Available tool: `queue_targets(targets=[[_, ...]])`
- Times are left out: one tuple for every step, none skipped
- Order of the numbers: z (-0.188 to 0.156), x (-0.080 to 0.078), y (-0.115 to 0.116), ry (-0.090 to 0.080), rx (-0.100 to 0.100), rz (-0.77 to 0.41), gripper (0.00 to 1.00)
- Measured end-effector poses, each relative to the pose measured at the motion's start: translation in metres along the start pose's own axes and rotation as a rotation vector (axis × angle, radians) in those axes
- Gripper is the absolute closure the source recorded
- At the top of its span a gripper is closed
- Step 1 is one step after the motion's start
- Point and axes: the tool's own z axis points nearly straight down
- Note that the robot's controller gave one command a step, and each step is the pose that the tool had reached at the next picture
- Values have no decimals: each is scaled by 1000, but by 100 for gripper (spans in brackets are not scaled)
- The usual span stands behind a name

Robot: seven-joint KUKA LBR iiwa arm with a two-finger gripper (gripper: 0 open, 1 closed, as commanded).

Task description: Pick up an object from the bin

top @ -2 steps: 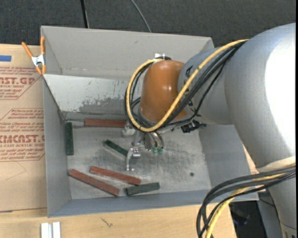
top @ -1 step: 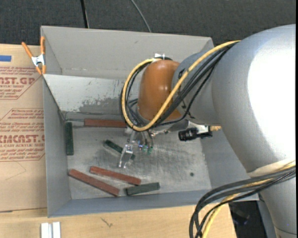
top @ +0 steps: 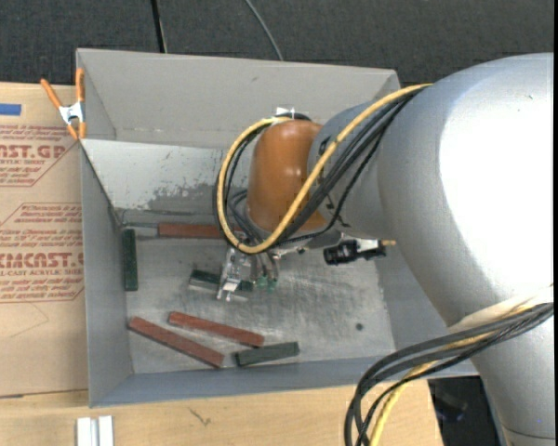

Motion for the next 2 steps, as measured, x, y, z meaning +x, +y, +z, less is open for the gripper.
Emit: queue_targets(targets=[[0,0,0,0,0,0,100],[-3,1,0,1,1,0,100]])
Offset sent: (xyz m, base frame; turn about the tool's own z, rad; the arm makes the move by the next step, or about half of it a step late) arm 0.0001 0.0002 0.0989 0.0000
